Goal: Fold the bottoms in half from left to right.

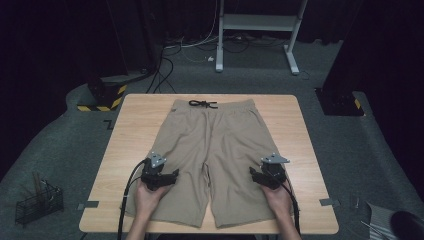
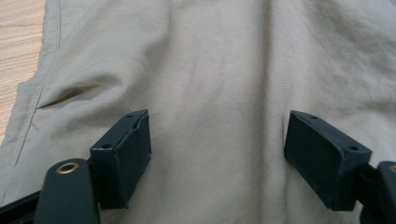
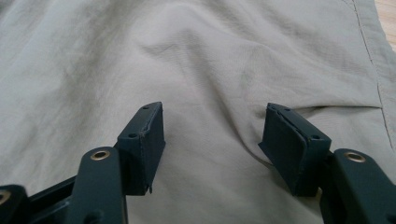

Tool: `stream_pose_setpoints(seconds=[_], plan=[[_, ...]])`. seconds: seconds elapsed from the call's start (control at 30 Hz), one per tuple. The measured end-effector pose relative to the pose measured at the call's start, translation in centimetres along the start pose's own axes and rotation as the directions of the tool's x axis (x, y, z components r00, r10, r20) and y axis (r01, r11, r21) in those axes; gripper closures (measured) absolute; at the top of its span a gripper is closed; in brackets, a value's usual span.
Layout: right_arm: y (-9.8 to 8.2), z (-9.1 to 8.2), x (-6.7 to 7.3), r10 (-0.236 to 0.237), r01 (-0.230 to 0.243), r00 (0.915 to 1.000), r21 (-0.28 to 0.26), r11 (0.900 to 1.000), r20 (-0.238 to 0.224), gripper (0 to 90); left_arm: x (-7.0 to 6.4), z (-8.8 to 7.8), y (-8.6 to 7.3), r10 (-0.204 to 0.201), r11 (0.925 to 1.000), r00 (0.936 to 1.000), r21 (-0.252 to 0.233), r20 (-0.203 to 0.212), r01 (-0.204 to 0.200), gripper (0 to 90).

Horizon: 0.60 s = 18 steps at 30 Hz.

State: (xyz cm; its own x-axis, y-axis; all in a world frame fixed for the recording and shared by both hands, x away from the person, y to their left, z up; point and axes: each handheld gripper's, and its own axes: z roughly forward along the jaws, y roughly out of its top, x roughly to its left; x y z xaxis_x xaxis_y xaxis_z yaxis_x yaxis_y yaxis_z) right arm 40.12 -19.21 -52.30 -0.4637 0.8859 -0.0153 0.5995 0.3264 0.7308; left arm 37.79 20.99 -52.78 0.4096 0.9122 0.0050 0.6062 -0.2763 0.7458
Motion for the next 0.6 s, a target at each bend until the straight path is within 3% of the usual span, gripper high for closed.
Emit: stream_pose_setpoints(seconds=[0.6], plan=[[0.02,0.05,-0.07,0.006,-0.006,1.0000,0.002,1.000,0.006,35.6,0.01,0.00,0.01,0.002,1.0000,1.0000,0.000,0.000,-0.002,22.9]])
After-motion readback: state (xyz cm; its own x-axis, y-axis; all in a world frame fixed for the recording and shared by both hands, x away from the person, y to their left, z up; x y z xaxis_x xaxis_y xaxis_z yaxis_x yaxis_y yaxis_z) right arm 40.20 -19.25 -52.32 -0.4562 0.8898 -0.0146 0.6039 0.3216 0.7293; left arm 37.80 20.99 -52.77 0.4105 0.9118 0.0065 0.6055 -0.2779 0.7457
